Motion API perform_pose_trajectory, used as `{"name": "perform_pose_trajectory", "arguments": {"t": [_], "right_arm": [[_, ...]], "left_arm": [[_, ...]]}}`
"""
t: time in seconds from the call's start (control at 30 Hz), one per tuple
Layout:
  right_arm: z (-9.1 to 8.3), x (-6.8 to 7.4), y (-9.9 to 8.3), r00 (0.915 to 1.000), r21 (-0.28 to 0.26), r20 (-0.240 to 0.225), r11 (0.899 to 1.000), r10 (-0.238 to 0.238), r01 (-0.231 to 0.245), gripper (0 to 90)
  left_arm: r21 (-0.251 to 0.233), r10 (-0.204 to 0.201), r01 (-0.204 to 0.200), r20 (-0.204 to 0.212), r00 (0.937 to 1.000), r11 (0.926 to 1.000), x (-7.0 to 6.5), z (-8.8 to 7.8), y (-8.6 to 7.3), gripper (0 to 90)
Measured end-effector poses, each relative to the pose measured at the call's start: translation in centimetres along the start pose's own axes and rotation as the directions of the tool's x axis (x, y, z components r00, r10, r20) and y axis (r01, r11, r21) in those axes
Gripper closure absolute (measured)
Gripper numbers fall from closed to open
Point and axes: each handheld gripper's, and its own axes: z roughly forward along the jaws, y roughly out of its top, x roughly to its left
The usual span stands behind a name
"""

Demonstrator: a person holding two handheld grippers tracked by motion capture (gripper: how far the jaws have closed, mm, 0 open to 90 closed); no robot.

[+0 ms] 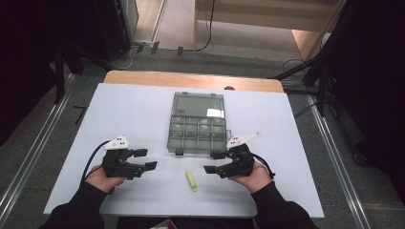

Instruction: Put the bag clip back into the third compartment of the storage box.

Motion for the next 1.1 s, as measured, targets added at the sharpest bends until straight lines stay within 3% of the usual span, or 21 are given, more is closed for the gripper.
{"name": "perform_pose_trajectory", "arguments": {"t": [0.5,1.1], "right_arm": [[2.2,1.2,0.7,0.9997,0.048,-0.008,0.999,-0.022,0.023,31.4],[4.9,2.5,1.0,0.9990,0.145,0.030,0.989,-0.034,0.029,32.8]], "left_arm": [[0.012,0.022,-0.022,0.018,0.9996,0.9997,-0.4,0.2,-0.8,30.1],[0.007,0.023,-0.023,0.008,0.9997,0.9997,-0.4,0.1,-0.7,30.1]]}}
